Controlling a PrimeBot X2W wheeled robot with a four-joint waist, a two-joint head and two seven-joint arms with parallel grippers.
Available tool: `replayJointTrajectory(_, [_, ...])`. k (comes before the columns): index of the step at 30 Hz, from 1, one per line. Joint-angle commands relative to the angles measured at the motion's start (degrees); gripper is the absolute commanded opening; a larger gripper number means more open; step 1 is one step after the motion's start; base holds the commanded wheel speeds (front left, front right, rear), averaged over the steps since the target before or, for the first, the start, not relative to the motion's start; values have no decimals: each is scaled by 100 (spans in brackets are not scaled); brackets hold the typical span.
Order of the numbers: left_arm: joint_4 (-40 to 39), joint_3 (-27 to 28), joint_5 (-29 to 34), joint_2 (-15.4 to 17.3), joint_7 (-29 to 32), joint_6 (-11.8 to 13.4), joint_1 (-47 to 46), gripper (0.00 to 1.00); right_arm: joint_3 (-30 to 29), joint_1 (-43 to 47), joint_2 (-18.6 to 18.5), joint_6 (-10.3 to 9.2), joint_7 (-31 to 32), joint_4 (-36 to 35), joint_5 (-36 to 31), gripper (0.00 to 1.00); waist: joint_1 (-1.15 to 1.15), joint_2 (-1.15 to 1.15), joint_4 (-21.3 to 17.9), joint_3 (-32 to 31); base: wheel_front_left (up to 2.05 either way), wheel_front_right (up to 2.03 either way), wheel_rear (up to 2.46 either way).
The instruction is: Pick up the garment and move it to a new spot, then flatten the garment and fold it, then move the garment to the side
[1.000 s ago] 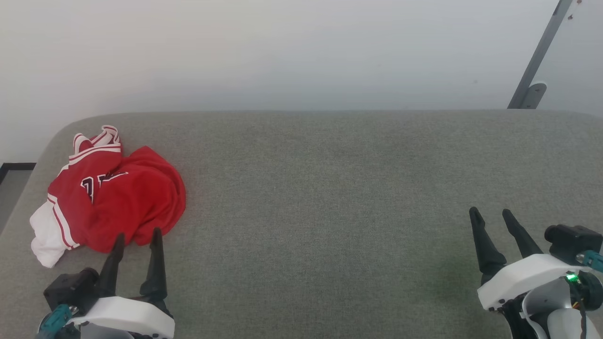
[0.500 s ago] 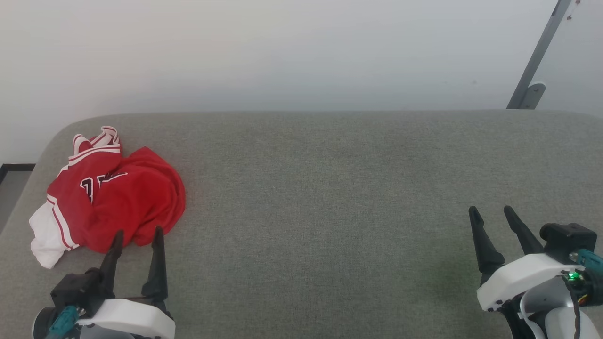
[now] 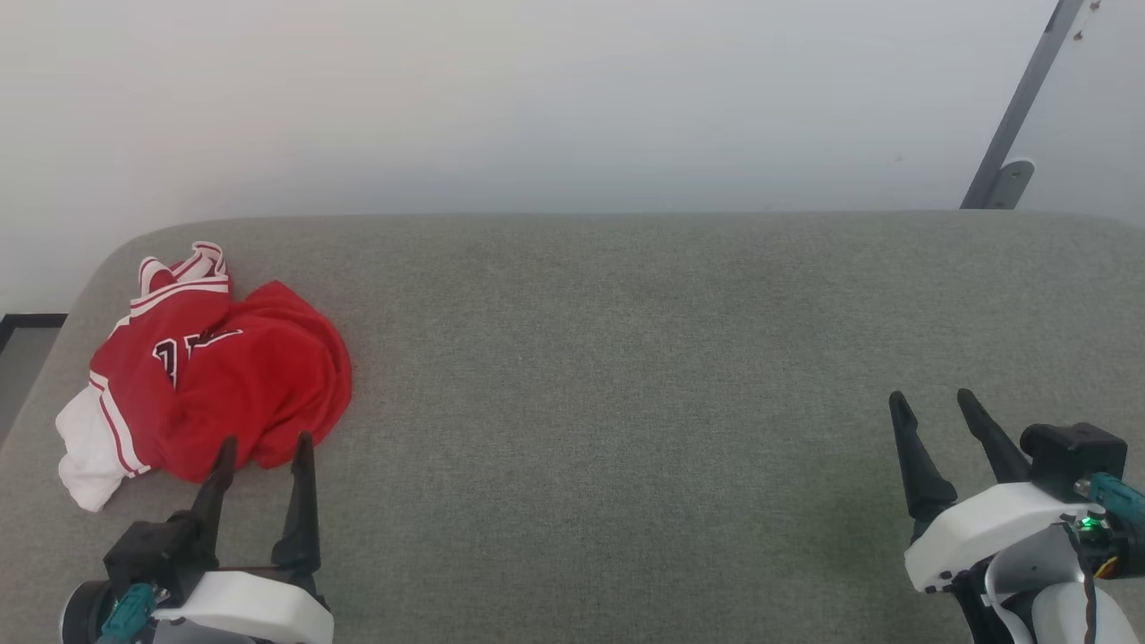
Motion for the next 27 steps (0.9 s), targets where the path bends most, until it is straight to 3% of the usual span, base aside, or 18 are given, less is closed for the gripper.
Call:
replayJointTrajectory(1, [6,-1,3,14,-34,3,30,100,4,12,17,0,-34,-22,-16,100,0,0,2,-3,0,0,0])
replayJointTrajectory(6, [24,-8,-48,10,-30,12,30,100,-3,41,19,0,-50,-30,-11,100,0,0,20,-16,0,0,0])
replayJointTrajectory(12, [80,134,-113,27,47,193,29,100,170,74,-38,0,-52,-47,71,100,0,0,222,-65,0,0,0])
replayJointTrajectory(27, [-85,471,-351,201,293,421,253,100,752,-18,-135,0,-22,91,230,100,0,0,1448,-276,0,0,0])
